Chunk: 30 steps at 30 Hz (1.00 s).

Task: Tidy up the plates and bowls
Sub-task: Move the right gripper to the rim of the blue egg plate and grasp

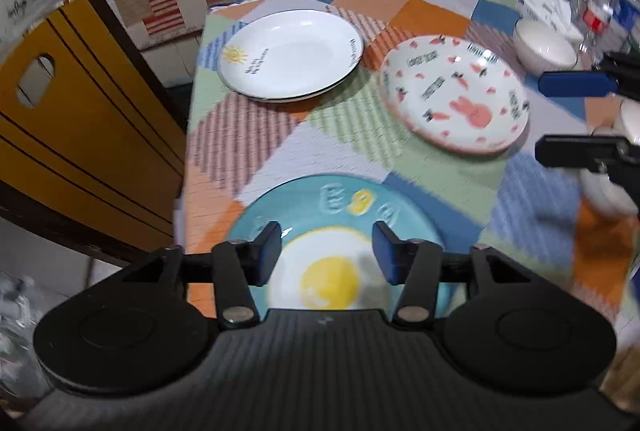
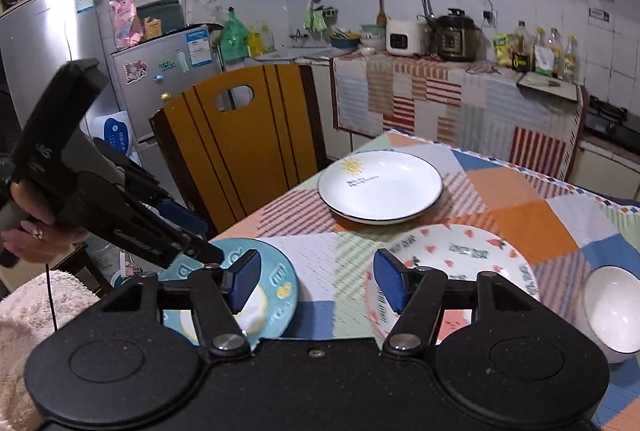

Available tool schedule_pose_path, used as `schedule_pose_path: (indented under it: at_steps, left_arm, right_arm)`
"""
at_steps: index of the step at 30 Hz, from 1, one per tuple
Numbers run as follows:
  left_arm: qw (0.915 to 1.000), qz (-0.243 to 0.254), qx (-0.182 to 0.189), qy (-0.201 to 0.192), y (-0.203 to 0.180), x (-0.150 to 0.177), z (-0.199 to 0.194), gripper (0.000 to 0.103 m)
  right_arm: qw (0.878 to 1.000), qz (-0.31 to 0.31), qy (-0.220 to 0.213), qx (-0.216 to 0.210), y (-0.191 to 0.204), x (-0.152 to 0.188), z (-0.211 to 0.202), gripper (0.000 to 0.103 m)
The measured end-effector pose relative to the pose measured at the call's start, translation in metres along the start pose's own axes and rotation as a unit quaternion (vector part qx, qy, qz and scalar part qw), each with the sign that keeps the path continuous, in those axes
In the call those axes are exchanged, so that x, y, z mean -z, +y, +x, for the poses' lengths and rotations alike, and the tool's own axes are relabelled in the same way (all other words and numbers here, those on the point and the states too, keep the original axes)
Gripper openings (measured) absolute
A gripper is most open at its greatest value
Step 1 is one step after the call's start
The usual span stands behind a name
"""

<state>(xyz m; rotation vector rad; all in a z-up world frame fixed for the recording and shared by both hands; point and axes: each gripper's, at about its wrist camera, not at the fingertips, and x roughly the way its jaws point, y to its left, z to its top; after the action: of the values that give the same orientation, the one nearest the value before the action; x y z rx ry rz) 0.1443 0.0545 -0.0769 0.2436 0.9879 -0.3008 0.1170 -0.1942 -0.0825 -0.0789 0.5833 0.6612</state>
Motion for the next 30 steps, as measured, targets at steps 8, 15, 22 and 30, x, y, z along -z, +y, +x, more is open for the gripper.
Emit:
schedule_pose_path:
  at_steps: [8,15,22,30]
  left_arm:
    - [0.9999,0.001,-0.001,0.017,0.033,0.041,0.01,0.06]
    - [0.9976,-0.032,-0.009,0.06,0.058,0.06,0.044,0.06]
    - [0.9918,-0.082,0.007,0.098,0.078,0.068,0.071,0.06]
    - [0.9902,-0.101,0.026,0.093,0.075,0.073,0.079,0.048]
  right_arm:
    - [0.997,0.065,0.045,-0.018,0.022,0.016,0.031,0.068]
    - [0.991,0.11,0.077,-0.003,0.032,0.049,0.062,0.068]
    - [0.982,0.124,0.144,-0.026,0.03,0.072,0.101,0.059]
    - [0.973,0.159,0.163,-0.043,0.028,0.07,0.104,0.054]
